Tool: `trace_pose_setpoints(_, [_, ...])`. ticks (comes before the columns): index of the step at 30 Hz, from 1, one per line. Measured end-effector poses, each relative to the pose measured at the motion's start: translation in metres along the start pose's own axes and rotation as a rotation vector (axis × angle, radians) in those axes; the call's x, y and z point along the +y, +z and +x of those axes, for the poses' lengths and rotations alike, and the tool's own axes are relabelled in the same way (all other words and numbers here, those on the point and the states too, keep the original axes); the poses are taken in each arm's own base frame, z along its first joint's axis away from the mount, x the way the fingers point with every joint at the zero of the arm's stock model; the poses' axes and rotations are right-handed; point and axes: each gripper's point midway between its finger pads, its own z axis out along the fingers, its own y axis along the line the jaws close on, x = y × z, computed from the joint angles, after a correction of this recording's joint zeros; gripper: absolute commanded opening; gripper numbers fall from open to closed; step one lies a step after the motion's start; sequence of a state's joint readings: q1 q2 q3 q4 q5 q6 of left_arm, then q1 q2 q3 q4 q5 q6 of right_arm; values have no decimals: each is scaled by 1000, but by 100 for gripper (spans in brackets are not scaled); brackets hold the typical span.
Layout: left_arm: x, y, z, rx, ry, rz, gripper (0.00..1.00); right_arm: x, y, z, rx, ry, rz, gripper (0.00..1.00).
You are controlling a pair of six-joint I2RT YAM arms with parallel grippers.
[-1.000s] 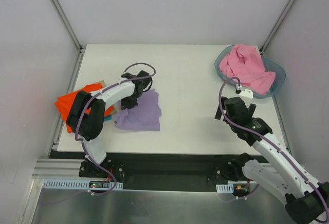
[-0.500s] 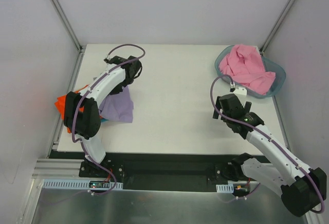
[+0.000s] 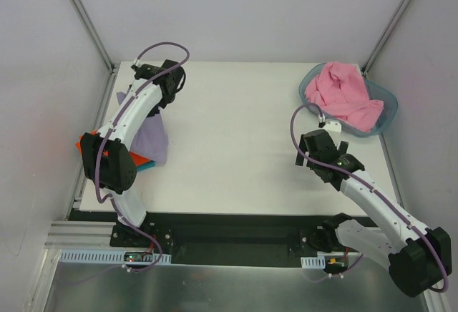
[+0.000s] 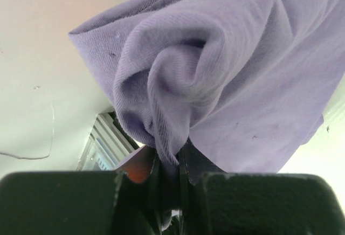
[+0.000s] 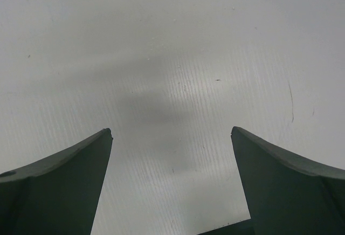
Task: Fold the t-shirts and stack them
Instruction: Put the neatly folded tshirt into the corner of the board with the left arm
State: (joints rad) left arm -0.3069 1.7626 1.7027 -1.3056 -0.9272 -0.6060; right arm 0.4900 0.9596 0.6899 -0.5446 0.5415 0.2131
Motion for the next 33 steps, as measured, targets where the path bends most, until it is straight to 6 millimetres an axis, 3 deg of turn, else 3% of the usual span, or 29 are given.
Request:
trace_pose_setpoints(10, [29,-7,-8,-24,-38,24,0,0,5,4,21,-12,15,97])
trace_pose_setpoints(17, [53,3,-7,-5,-110,0,1,-1,7,5,28,-15,22,97])
trace_pose_setpoints(28, [58,59,37,134,-47,-55,4,0,15,13,66,-38,41,97])
trace_pose_setpoints(33, [56,79,46,152,-50,-27,5,1,18,17,85,-46,45,97])
